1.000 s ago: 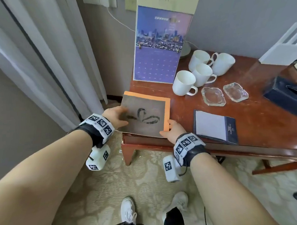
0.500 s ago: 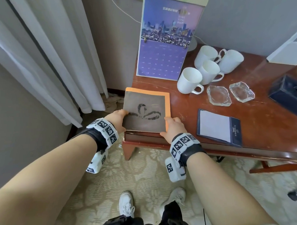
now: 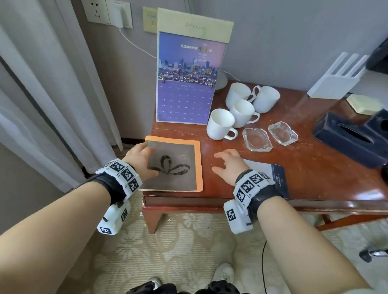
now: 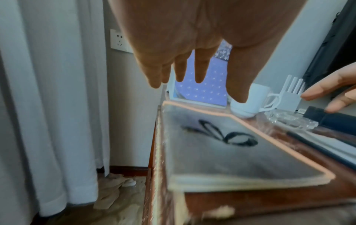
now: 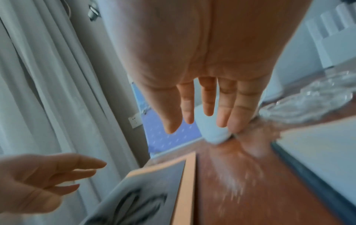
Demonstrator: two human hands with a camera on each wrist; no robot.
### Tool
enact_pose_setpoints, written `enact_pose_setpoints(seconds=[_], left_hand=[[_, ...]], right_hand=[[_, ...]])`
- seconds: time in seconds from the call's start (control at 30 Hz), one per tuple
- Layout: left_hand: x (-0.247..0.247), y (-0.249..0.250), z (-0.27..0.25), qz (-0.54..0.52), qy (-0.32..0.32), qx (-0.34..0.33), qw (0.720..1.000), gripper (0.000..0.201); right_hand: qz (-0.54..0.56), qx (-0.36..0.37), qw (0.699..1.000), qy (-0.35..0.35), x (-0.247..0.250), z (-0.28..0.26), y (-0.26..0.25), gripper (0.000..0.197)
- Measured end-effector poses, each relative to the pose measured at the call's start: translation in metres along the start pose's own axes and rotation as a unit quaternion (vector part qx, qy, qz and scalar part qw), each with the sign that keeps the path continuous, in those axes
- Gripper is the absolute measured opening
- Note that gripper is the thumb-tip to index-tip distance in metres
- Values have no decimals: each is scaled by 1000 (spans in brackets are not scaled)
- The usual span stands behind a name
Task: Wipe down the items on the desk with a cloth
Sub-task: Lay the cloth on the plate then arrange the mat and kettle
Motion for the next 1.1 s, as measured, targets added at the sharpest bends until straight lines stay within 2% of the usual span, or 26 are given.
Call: enact_pose_setpoints(seconds=[0.2,0.37,0.47,0.6,0.7,0.83,0.97,1.1], left_hand=[[41,61,30,2,40,-68,997,77],[61,124,83,31,49,-93,994,83],[66,163,117,54,51,-104,992,89],[58,203,155,136,-4,-93,986,97],[51,221,172,221,-55,-74,971,94],[41,229,186,274,-115,-38,954,96],[51,231,188,276,-111,-40,954,87],[62,231,191,224,-69,29,972,80]], right_hand=[[-52,-7,997,64,103,27,26,46],[-119,-14,989,81,157,100,42,46],[-151,13,987,49,167,151,42,56],[-184,50,981,-22,161,200,45,73],[-159,83,980,-80,153,219,51,81],[-150,135,970,-138,157,222,57,85],[-199,189,946,-172,167,214,63,86],[-255,206,928,-177,174,210,69,85]])
Point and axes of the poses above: each hand's wrist, its own z-axis towards the middle knuckle, its own x-axis out of the back of the hand, y = z × x, the point moved 6 cm from there along z, towards the middle knuckle, and after that the axes turned 13 degrees about z, right-handed, at the moved point
